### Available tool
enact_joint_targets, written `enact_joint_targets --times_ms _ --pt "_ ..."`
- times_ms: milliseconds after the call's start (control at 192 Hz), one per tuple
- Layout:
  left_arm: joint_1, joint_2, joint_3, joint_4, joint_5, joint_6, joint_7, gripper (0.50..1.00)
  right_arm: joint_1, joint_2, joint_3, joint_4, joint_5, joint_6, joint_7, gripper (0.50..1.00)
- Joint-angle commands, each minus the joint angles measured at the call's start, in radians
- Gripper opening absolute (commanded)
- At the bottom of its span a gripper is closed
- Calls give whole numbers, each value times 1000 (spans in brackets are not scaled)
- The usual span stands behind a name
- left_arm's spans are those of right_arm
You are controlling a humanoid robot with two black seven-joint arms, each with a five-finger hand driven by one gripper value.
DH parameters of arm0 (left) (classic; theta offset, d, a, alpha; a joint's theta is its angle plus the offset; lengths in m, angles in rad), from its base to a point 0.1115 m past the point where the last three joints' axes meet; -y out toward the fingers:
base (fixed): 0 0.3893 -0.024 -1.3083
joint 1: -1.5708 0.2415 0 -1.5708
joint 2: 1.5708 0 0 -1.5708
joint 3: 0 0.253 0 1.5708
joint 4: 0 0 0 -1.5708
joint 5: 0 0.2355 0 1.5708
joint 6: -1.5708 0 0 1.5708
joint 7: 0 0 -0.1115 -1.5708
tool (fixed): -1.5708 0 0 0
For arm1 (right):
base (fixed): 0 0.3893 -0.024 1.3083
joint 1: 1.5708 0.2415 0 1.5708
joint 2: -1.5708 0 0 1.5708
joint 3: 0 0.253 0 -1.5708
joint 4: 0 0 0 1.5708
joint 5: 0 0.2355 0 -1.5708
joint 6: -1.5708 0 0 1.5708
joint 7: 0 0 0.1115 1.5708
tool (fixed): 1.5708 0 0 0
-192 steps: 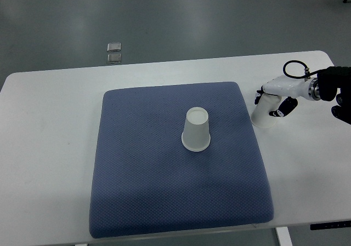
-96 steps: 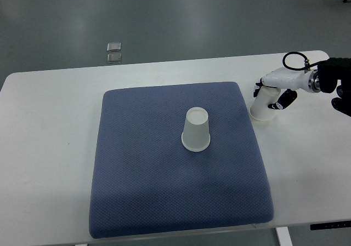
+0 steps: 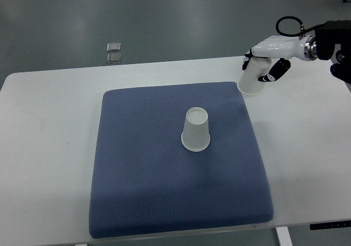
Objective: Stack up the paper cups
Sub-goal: 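Lift the cup with the right hand and carry it over the centre cup, then lower the held cup onto the centre cup with the right hand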
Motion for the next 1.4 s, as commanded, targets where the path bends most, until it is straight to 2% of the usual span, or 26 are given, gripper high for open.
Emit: enact_joint_targets --times_ms 0,224,444,647,945,1394 --pt "0 0 0 0 0 0 0 1000 76 -17 1 83 4 65 5 611" --pt "0 0 0 0 0 0 0 1000 211 -8 4 208 9 204 31 611" --pt "0 0 0 0 0 0 0 1000 266 12 6 303 42 255 31 611" --pt "0 0 0 1 0 0 0 1000 268 49 6 335 67 262 26 613" --pt "0 0 0 0 0 0 0 1000 242 104 6 321 66 252 19 613" --pt "0 0 0 0 0 0 0 1000 202 86 4 303 58 241 19 613"
